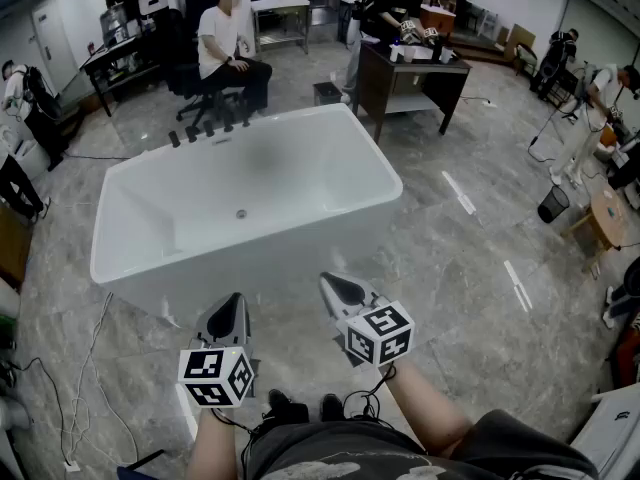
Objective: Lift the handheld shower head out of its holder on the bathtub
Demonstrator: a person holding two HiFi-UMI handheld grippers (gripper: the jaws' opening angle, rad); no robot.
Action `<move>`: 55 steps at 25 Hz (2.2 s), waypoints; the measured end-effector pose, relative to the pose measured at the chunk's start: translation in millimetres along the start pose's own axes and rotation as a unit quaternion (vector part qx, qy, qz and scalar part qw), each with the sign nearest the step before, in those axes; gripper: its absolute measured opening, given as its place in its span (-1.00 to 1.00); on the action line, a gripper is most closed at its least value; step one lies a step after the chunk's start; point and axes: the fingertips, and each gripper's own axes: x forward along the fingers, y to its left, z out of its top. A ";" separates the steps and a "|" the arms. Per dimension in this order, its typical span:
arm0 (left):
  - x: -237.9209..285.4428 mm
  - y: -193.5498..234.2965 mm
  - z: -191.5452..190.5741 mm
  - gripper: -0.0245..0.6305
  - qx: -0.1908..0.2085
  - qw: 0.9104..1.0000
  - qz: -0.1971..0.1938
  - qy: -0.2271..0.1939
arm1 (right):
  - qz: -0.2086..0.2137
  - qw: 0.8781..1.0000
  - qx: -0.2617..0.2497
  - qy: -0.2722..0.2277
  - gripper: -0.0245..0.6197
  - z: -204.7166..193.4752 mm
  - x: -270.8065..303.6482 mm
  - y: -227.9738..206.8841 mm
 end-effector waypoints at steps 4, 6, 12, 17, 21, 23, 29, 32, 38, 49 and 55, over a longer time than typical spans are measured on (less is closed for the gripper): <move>-2.2 -14.2 -1.4 -0.88 0.003 1.000 0.001 0.002 | 0.005 1.000 -0.001 -0.003 -0.85 2.2 -12.0 -4.1; -5.1 -20.1 -3.3 -0.88 0.004 1.000 0.003 0.000 | 0.008 1.000 -0.001 -0.005 -0.85 0.1 -18.3 -5.5; -14.8 -30.0 -5.0 -0.88 0.002 1.000 0.015 -0.004 | 0.022 1.000 0.000 -0.007 -0.85 -2.8 -32.9 -4.6; -15.9 -33.2 -10.4 -0.88 -0.010 1.000 0.016 -0.002 | 0.028 0.997 0.062 -0.022 -0.84 -7.3 -35.7 -13.8; -10.6 -23.3 -9.0 -0.88 -0.019 1.000 0.016 -0.007 | 0.024 0.998 0.063 -0.017 -0.84 -9.9 -23.8 -19.7; -2.7 -13.6 -8.3 -0.88 -0.024 0.999 0.019 -0.007 | 0.019 0.998 0.052 -0.013 -0.84 -9.0 -14.6 -23.2; 38.9 15.5 -3.1 -0.88 -0.036 0.999 0.017 -0.003 | 0.003 0.999 0.034 0.004 -0.84 -5.9 17.1 -44.7; 65.7 36.8 -0.8 -0.88 -0.039 0.999 0.012 -0.003 | -0.009 0.999 0.040 0.010 -0.84 -7.4 44.4 -61.6; 114.8 85.5 18.4 -0.88 -0.051 0.999 0.007 -0.004 | -0.021 0.999 0.037 0.020 -0.84 6.8 105.8 -86.6; 201.9 190.3 58.2 -0.88 -0.064 0.998 -0.011 0.004 | -0.053 0.997 0.034 0.045 -0.84 42.7 244.5 -121.0; 243.3 231.9 79.7 -0.88 -0.066 0.997 -0.027 0.010 | -0.081 0.996 0.032 0.035 -0.84 70.3 301.1 -141.2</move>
